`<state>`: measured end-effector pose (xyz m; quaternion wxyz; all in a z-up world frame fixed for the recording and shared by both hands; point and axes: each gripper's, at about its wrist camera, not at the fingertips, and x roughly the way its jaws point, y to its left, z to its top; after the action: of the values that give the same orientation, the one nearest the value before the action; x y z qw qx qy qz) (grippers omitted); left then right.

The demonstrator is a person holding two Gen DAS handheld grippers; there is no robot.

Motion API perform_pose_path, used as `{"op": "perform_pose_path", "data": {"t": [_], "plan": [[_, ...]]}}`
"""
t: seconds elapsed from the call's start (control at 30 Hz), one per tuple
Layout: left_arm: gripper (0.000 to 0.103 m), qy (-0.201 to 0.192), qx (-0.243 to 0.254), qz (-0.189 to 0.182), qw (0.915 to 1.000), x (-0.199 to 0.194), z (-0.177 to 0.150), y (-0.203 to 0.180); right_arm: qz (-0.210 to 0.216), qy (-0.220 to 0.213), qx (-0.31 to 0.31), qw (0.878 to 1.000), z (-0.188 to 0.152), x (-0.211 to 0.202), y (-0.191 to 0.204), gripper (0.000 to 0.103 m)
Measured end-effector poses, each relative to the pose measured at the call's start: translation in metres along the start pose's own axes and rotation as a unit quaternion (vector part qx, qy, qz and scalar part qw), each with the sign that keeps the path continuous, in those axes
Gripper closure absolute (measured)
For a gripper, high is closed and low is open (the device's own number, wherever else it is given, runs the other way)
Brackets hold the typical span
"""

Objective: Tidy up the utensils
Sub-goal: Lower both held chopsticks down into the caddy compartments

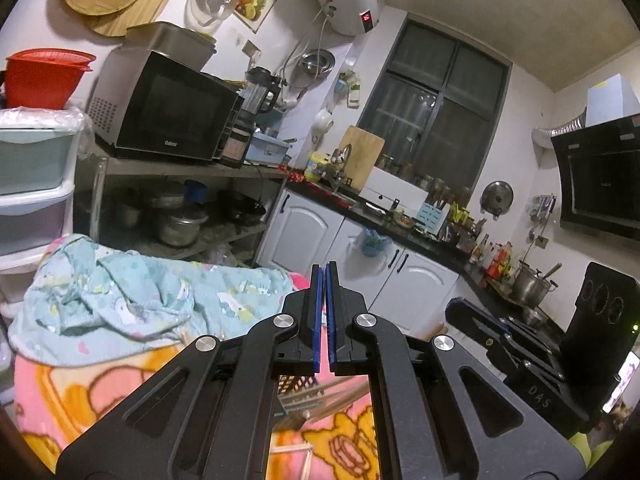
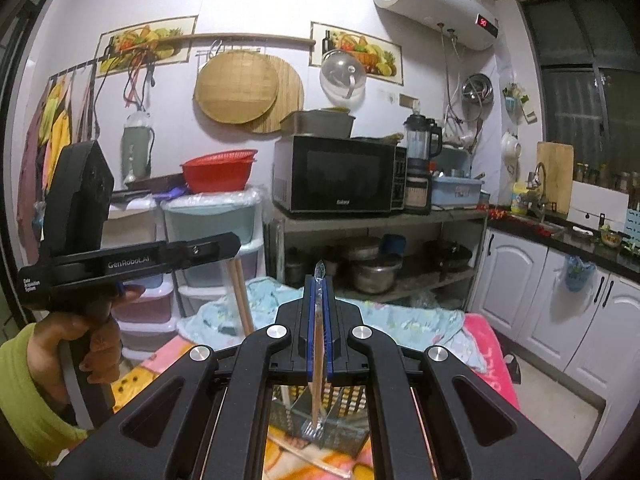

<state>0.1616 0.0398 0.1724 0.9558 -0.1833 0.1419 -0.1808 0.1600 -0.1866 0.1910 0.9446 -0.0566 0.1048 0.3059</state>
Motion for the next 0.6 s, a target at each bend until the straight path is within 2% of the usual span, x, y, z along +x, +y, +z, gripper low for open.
{"op": "perform_pose_path", "data": {"t": [0.4,0.6], "plan": [[0.102,-0.006,0.000,0.021,0.9998,0.019,0.014,0.012,-0.026,-0.030,-0.010,0.999,0.022,0.014,-0.016,0.099],[0.102,0.000,-0.001,0.029,0.9996,0.029,0.009,0.022,-0.027,-0.021,-0.005,0.999,0.018,0.028,-0.023,0.099]]}}
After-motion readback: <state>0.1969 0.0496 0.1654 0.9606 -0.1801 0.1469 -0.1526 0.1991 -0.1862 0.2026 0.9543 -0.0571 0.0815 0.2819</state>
